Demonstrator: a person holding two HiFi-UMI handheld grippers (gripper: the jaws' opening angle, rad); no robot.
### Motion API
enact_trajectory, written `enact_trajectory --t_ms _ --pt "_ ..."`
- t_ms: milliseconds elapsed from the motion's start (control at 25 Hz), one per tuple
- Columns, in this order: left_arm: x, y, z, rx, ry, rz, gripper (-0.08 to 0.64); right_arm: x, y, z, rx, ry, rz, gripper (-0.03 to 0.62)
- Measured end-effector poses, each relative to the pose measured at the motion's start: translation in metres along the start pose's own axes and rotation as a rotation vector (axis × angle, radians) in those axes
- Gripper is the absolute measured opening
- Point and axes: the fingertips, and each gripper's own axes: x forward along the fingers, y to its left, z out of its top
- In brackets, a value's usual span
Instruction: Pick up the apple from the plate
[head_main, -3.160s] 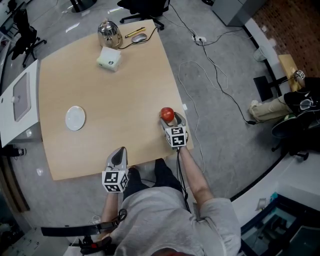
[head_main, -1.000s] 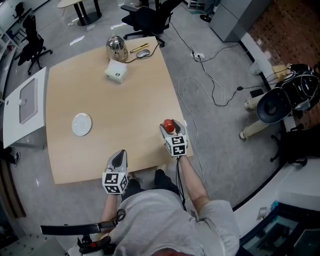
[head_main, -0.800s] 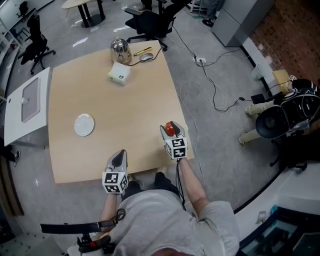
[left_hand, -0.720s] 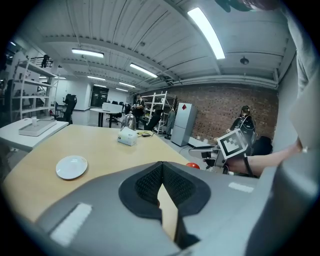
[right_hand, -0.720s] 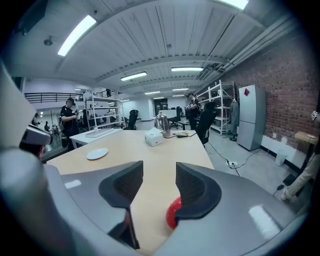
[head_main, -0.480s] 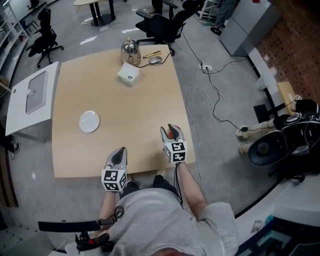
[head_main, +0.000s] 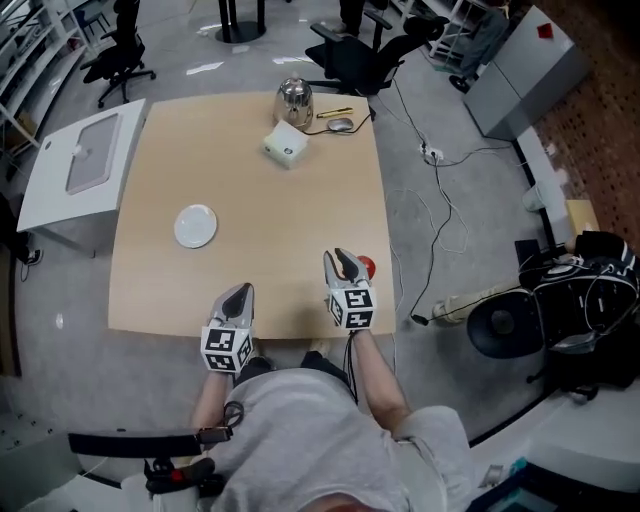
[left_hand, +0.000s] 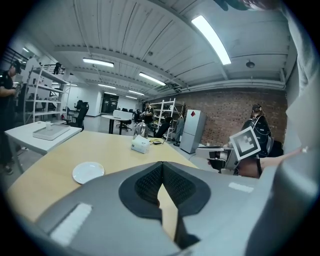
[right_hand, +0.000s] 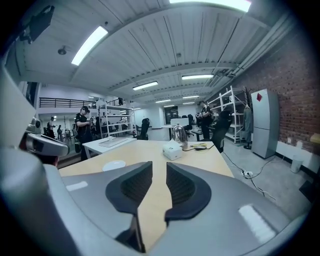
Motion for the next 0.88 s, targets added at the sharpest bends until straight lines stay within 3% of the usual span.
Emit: enact_trajectory --t_ms 480,880 --pt "-0.027 0.029 0.015 -0.012 -0.055 0.090 0.018 0.006 0.058 0.017 -0.007 -0.027 0.103 0.054" --pt "-0.051 0.056 0.018 -0.075 -0.088 0.169 0.018 0.014 0.103 0.029 -0.050 -0.046 0.191 0.014"
